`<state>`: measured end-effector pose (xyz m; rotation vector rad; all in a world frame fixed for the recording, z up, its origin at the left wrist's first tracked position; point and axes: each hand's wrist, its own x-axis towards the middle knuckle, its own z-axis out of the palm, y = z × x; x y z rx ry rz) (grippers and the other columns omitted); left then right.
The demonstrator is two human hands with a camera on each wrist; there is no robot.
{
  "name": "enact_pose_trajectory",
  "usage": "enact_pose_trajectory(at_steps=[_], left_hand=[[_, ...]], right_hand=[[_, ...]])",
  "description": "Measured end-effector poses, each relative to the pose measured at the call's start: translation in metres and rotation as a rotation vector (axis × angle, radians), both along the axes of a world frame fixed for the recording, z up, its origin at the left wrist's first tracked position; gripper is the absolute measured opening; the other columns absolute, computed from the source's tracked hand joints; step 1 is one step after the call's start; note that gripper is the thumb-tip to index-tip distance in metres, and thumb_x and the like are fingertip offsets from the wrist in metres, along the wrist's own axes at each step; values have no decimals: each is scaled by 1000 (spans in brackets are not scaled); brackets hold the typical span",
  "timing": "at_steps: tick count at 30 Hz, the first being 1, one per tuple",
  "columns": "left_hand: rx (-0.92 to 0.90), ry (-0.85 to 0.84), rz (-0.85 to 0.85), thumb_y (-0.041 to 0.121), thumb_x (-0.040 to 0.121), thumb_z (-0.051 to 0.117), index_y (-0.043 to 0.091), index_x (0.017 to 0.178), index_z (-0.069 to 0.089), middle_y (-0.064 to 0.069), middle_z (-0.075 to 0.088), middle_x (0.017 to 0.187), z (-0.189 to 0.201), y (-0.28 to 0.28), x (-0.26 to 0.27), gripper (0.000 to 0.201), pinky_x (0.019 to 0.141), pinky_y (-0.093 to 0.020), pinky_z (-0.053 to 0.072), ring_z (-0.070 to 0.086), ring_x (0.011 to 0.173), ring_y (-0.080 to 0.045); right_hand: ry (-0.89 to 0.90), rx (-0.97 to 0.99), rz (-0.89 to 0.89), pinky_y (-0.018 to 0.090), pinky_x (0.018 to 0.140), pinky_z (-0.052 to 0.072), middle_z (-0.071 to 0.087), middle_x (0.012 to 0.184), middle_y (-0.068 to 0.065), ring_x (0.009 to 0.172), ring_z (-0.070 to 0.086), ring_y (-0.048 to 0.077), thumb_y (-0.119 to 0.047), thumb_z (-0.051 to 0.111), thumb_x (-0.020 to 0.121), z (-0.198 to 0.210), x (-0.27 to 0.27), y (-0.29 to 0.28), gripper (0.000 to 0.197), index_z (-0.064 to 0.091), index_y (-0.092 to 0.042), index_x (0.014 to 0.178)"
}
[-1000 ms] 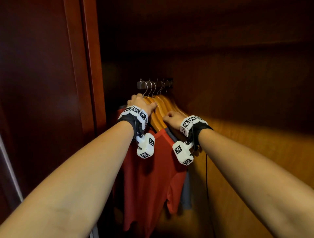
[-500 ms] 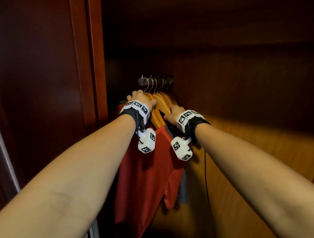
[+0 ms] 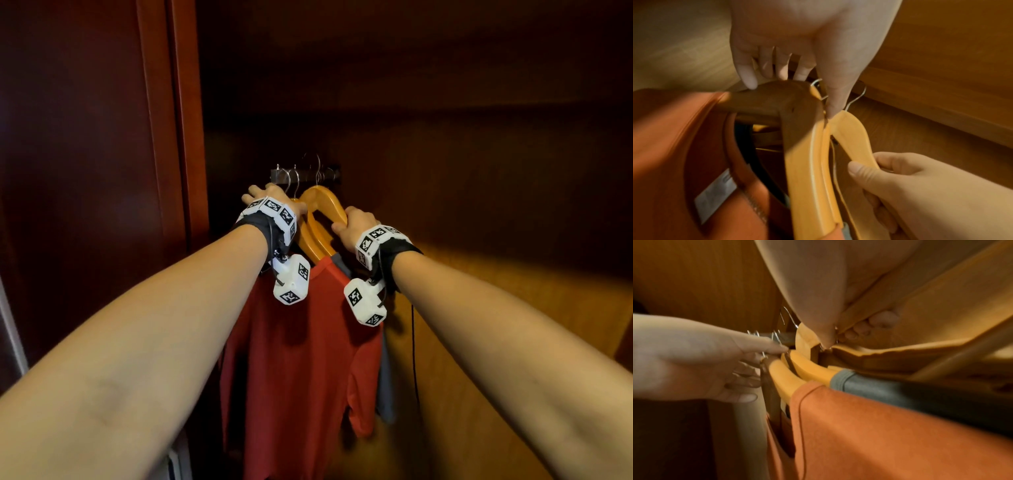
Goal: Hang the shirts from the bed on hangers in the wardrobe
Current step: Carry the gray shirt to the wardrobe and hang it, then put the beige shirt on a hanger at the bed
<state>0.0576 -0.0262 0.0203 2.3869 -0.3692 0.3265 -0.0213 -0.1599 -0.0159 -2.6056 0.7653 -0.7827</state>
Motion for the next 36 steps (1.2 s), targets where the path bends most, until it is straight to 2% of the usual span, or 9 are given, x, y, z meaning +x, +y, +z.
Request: enact_pose_trajectory(at_steps=[9, 12, 14, 17, 22, 24, 26, 32, 36], left_hand=[[-142, -39, 34, 46, 86, 65, 6, 134, 48, -17, 43, 142, -3, -2, -33, 65, 102, -48, 38, 43, 129, -36], [-185, -39, -76, 45, 82, 63, 8, 109, 62, -15, 62, 116, -7, -5, -44, 46, 78, -40, 51, 62, 98, -33], [-176, -38, -172, 39, 82, 60, 11, 83, 61, -10, 66, 88, -9, -4, -54, 29, 58, -29, 43, 61, 68, -25], [-179, -31, -280, 32, 85, 57, 12, 73, 58, -4, 59, 68, -8, -3, -70, 23, 51, -27, 36, 51, 55, -19], [-291, 13, -518, 33, 84, 60, 19, 85, 60, -5, 63, 84, -15, -15, -84, 14, 80, -43, 57, 63, 77, -27], [-295, 56, -611, 42, 82, 58, 21, 117, 61, -6, 65, 109, -18, -20, -89, 41, 88, -47, 55, 64, 97, -28], [-302, 93, -734, 52, 75, 55, 27, 130, 55, -4, 60, 122, -22, -20, -97, 60, 90, -50, 54, 61, 106, -29], [-324, 207, -1052, 43, 86, 60, 29, 136, 48, 2, 51, 119, -33, -2, -133, 54, 92, -51, 54, 56, 112, -29], [-358, 312, -1239, 26, 93, 58, 22, 118, 59, -1, 61, 110, -47, 15, -165, 26, 85, -43, 59, 60, 103, -23]], right_hand=[[-35, -56, -69, 38, 74, 49, 62, 91, 7, 81, 60, 31, -37, 53, 90, 4, -40, -5, 24, 58, -18, 103], [-50, -52, -110, 36, 72, 44, 60, 89, 6, 80, 57, 31, -38, 53, 88, 0, -57, -4, 24, 59, -19, 101], [-65, -45, -137, 36, 73, 45, 61, 89, 6, 80, 58, 33, -38, 52, 86, -3, -71, -1, 23, 59, -20, 98], [-79, -51, -186, 35, 72, 46, 63, 87, 6, 81, 61, 33, -39, 53, 84, -2, -92, 4, 21, 59, -22, 93], [-57, -123, -304, 35, 70, 43, 62, 86, 3, 78, 58, 31, -44, 53, 84, -4, -131, 14, 24, 60, -26, 98], [-52, -147, -353, 35, 69, 46, 63, 84, 2, 77, 60, 29, -48, 51, 85, -5, -146, 21, 26, 60, -27, 97], [-40, -151, -403, 35, 71, 50, 63, 82, 1, 76, 61, 28, -51, 51, 85, -5, -161, 30, 28, 60, -27, 96], [-46, -147, -553, 29, 59, 45, 62, 74, -2, 68, 61, 21, -53, 54, 84, -16, -209, 78, 27, 59, -28, 89], [-32, -139, -655, 26, 56, 49, 63, 70, -4, 62, 62, 16, -56, 56, 84, -35, -251, 122, 28, 59, -29, 87]])
